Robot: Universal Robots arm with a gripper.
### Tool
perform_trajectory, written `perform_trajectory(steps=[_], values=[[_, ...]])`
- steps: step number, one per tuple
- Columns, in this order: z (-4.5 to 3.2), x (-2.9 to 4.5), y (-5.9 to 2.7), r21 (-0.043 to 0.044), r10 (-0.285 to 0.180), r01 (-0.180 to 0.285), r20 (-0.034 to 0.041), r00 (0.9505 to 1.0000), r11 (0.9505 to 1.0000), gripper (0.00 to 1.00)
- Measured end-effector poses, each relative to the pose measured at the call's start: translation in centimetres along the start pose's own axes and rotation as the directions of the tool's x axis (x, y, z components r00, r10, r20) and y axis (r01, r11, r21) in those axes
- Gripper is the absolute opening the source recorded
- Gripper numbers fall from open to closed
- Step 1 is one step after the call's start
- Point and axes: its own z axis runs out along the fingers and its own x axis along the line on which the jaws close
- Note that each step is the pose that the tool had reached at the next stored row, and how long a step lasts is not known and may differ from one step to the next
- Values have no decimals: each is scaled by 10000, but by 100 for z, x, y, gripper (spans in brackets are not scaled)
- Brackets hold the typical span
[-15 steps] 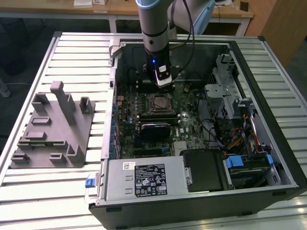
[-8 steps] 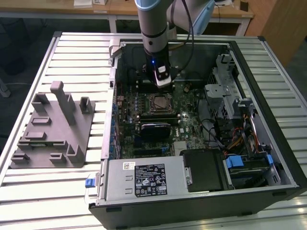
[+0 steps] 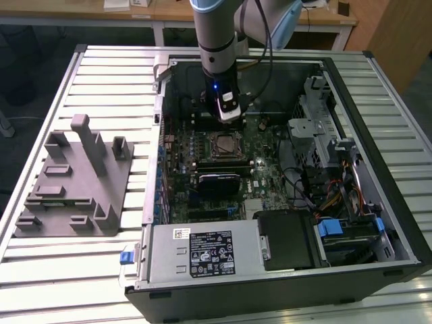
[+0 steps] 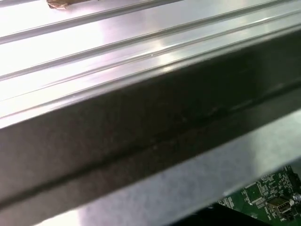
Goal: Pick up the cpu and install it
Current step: 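Install the first cpu locking lever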
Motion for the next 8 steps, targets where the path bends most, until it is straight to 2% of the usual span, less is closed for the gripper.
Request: perform_trajectory(steps=[2, 8], values=[[6, 1, -1, 41, -10, 10, 16, 10000, 10000, 11], [35, 5, -5, 64, -35, 35, 23, 10000, 10000, 11]])
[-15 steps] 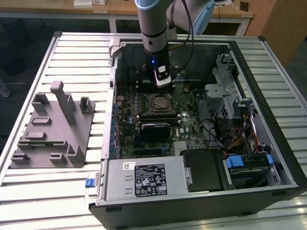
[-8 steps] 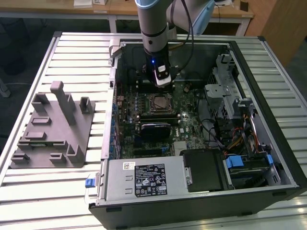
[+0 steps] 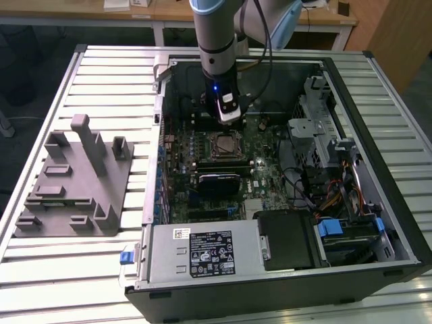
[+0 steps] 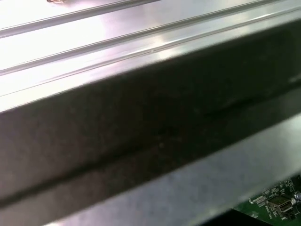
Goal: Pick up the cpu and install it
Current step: 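Install the first cpu locking lever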
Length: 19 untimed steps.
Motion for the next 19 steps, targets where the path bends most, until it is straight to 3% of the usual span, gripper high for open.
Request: perform_trajectory(steps=[6, 12, 19], values=[[5, 1, -1, 17, -16, 16, 4, 10000, 10000, 11], [-37, -7, 7, -7, -11, 11, -4, 10000, 10000, 11], [-33, 9, 53, -17, -57, 57, -29, 10000, 10000, 11]])
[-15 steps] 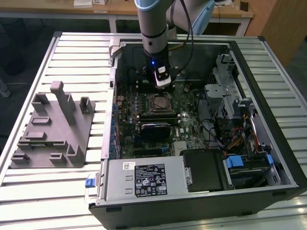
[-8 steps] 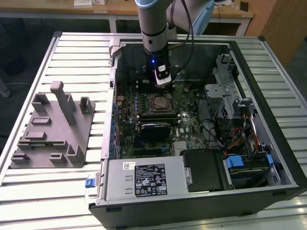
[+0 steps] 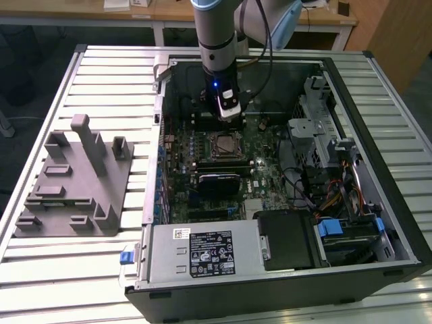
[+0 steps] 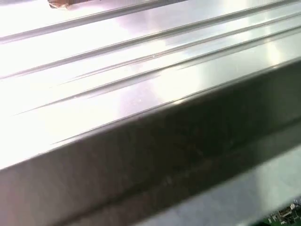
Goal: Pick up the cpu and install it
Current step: 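Install the first cpu locking lever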
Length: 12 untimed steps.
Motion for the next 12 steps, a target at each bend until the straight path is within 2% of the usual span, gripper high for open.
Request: perform_trajectory(steps=[7, 12], values=[[5, -10, 4, -51, -439, 439, -58, 9990, 9990, 11], [5, -13, 1, 39, -472, 472, -33, 9989, 9989, 11]])
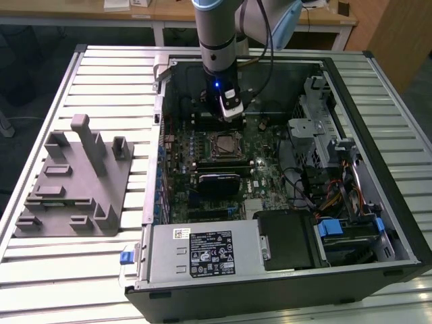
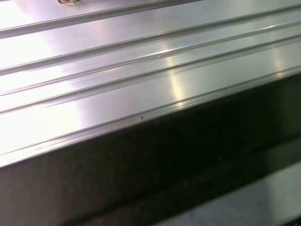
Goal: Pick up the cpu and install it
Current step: 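Install the first cpu locking lever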
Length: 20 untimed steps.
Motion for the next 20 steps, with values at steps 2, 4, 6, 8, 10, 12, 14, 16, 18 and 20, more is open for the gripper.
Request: perform_trajectory(steps=[2, 4, 6, 8, 10, 12, 14, 16, 18, 20], values=[[7, 0, -1, 14, -4, 4, 4, 10000, 10000, 11], [15, 2, -3, 13, -12, 12, 4, 10000, 10000, 11], [19, 3, -3, 5, -63, 63, -4, 10000, 10000, 11], [23, 3, -3, -10, -161, 161, -16, 9999, 9999, 11], [27, 4, -4, -18, -300, 299, -32, 9995, 9995, 11], [30, 4, -5, -18, -454, 454, -47, 9990, 9990, 11], [32, 3, -8, -8, -573, 573, -54, 9983, 9984, 11], [32, 1, -14, 23, -662, 662, -54, 9978, 9978, 11], [32, -1, -21, 63, -735, 735, -48, 9973, 9973, 11], [32, -3, -28, 118, -802, 802, -38, 9968, 9967, 11]])
